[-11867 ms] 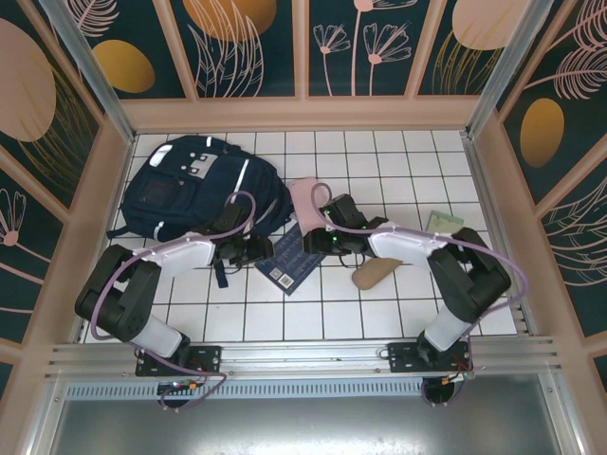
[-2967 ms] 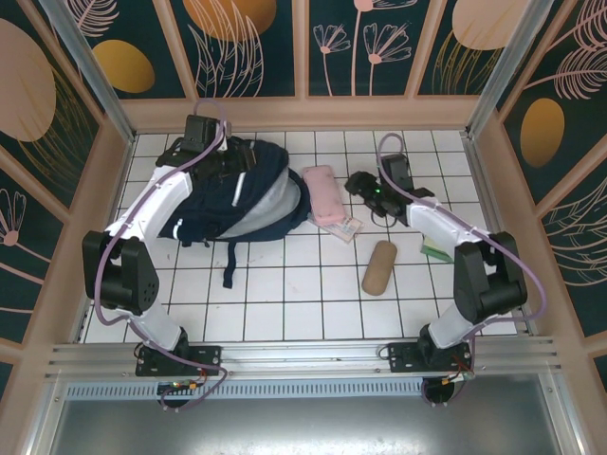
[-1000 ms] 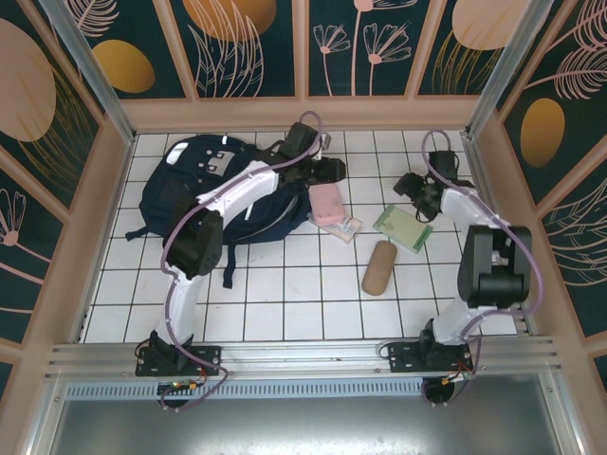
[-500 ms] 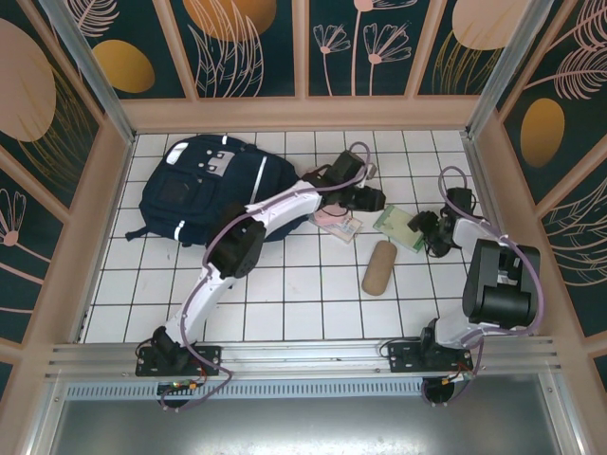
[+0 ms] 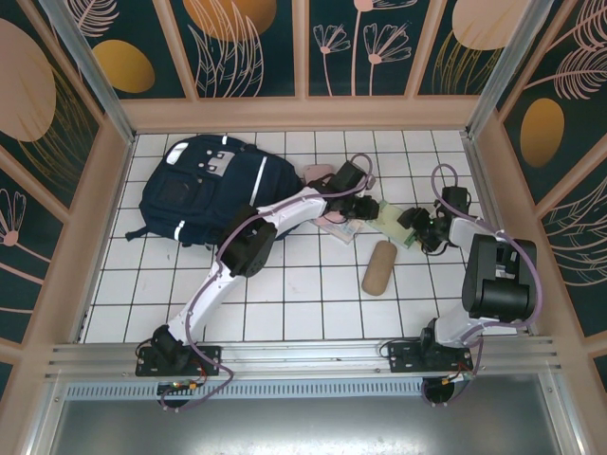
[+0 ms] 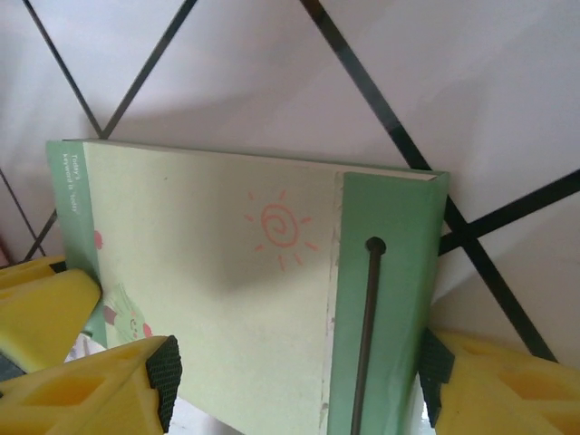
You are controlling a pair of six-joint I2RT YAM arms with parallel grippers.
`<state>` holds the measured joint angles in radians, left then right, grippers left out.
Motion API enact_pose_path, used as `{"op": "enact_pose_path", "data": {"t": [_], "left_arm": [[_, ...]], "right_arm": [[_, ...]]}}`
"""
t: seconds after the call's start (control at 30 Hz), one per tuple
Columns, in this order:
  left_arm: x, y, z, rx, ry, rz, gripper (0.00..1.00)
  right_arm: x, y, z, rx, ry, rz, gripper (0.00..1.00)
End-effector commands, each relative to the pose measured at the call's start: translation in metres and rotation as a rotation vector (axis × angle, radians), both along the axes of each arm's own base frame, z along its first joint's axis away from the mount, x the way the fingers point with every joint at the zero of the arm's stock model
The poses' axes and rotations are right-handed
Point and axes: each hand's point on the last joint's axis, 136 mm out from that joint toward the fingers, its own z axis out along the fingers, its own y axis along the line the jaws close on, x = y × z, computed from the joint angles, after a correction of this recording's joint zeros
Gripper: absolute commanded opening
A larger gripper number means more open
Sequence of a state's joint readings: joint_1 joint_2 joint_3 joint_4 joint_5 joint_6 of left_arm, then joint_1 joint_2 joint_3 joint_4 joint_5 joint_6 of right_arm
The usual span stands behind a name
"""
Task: Pack books, pencil case, and school supplies into a backpack
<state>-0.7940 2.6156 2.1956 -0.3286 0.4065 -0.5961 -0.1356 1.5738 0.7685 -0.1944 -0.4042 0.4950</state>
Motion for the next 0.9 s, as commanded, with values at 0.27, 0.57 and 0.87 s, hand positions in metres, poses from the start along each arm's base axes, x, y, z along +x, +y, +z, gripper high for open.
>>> {"op": "enact_pose_path", "data": {"t": [0.27, 0.57, 0.87], "left_arm": [[-0.024, -0.002, -0.022, -0.009, 0.114, -0.046, 0.22], [-0.025, -0.003, -0.018, -0.02, 0.117, -0.054, 0.22], [-0.026, -0.005, -0.012, -0.029, 0.115, -0.068, 0.23]], "right_arm": [[0.019, 0.039, 0.081, 0.442, -0.337, 0.137, 0.62], [0.021, 0.034, 0.066, 0.417, -0.304, 0.129, 0.57], [0.03, 0.045, 0.052, 0.399, -0.269, 0.162, 0.32]]}}
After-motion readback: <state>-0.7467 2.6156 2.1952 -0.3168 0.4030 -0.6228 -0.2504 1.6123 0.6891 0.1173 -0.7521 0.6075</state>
